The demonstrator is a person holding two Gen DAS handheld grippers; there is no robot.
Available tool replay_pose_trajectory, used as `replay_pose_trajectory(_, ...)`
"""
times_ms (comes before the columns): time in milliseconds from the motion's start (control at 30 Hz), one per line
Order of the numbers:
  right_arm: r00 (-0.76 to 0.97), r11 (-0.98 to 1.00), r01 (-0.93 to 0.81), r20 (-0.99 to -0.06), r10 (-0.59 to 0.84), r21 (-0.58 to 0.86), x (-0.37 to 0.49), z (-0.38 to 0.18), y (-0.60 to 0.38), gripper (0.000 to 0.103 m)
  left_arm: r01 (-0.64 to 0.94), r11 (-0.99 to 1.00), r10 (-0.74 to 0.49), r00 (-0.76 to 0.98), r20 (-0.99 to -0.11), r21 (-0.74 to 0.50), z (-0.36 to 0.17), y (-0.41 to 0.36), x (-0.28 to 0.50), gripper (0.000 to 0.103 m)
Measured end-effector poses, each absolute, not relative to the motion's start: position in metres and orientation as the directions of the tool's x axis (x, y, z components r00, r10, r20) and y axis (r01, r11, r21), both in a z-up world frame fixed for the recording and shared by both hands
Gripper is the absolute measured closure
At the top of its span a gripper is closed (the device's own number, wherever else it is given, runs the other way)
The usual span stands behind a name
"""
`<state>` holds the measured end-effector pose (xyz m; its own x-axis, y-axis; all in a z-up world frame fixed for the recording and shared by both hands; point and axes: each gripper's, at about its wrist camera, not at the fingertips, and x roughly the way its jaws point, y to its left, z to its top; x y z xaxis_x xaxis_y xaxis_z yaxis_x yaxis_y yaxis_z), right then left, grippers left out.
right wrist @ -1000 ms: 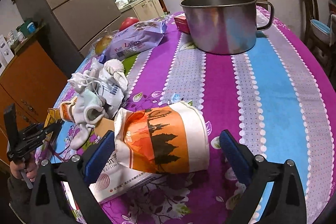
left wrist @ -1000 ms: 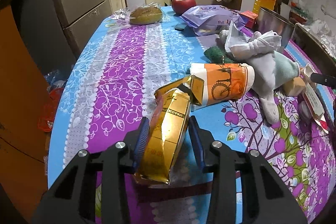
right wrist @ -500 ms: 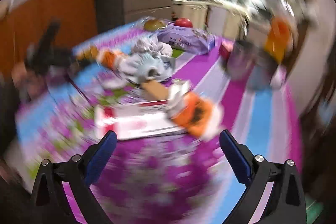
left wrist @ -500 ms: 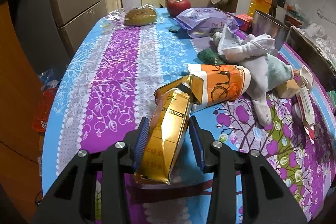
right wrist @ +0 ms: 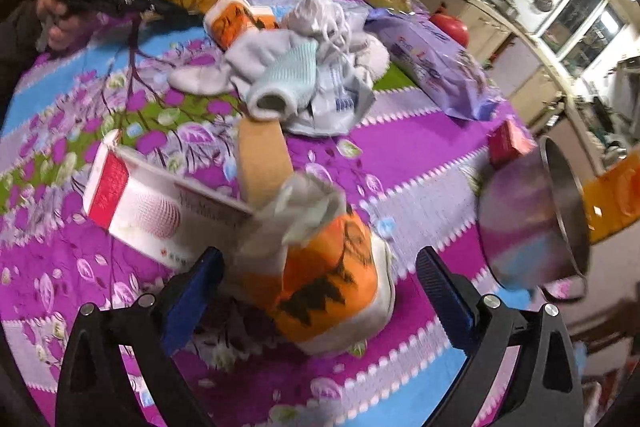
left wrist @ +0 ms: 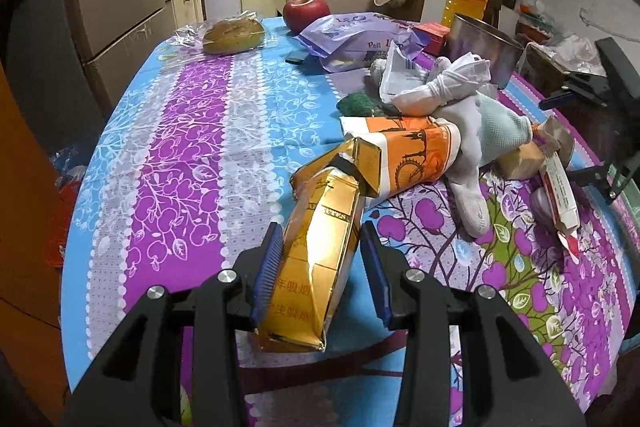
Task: Collect trash
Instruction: 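Grasp the gold snack wrapper with the left tool while the right tool grasps the orange-printed cup, then carry both items over the green basin and open both tools to drop them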
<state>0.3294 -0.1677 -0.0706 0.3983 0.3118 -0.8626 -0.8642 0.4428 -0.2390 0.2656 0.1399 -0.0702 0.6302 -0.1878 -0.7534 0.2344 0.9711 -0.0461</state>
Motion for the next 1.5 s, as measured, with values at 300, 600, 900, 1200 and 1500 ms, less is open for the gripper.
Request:
replay_pose_trajectory(300, 0.270, 0.523, -0.852, -0.847, 0.458, 0.011, 0.340, -0.071, -0.172, 0.032, 0.235, 0.971, -0.194, 0.634, -0.749, -0.052, -0.070, 0.142, 0.265, 0.064)
replay_pose_trajectory(600, 0.424, 0.656, -0.753, -0.722, 0.547, 0.055, 0.293, -0.049, -0.193, 0.050, 0.207, 0.978, -0.165, 0.649, -0.743, -0.037, -0.070, 0.139, 0.261, 0.065)
replay_pose_trajectory(900, 0.606, 0.797, -0.599, -0.607, 0.514, 0.077, 0.240, -0.040, -0.197, 0.051, 0.171, 0.985, -0.145, 0.693, -0.706, -0.034, -0.057, 0.133, 0.244, 0.070)
replay_pose_trajectory(1200, 0.765, 0.927, -0.347, -0.528, 0.368, 0.143, 0.192, -0.035, -0.217, 0.051, 0.097, 0.995, -0.076, 0.793, -0.604, 0.002, -0.027, 0.106, 0.201, 0.071)
replay_pose_trajectory(1500, 0.847, 0.972, -0.213, -0.476, 0.236, 0.104, 0.150, -0.012, -0.225, 0.051, 0.145, 0.989, -0.132, 0.844, -0.520, -0.016, -0.006, 0.024, 0.162, 0.071)
